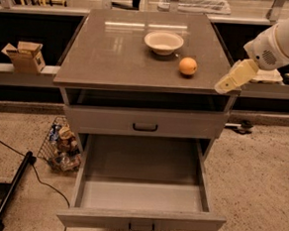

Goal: Place orange into middle drawer

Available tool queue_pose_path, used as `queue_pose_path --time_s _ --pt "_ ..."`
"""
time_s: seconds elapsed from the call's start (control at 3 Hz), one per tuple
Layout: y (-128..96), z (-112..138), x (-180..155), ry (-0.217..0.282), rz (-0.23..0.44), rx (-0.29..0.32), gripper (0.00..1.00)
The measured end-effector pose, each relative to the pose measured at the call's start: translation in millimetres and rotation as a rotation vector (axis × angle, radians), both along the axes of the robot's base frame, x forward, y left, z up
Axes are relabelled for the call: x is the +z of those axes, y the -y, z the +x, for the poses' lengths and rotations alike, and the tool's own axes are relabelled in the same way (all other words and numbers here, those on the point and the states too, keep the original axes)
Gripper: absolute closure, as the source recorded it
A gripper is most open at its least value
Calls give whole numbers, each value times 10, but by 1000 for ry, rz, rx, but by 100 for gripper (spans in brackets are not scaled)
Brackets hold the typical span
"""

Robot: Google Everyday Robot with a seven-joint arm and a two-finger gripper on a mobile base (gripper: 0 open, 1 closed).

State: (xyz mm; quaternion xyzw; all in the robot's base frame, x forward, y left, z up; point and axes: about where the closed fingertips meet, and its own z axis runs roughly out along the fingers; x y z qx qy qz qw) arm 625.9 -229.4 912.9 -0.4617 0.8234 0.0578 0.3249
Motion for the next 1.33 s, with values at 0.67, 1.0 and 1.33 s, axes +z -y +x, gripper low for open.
queue_pose_path --time_s 0.67,1.0,1.33 --pt "-270 406 -123 21 118 -51 0" --pt "-475 586 -184 44 154 -60 0" --pt "-609 722 -249 55 172 -74 0"
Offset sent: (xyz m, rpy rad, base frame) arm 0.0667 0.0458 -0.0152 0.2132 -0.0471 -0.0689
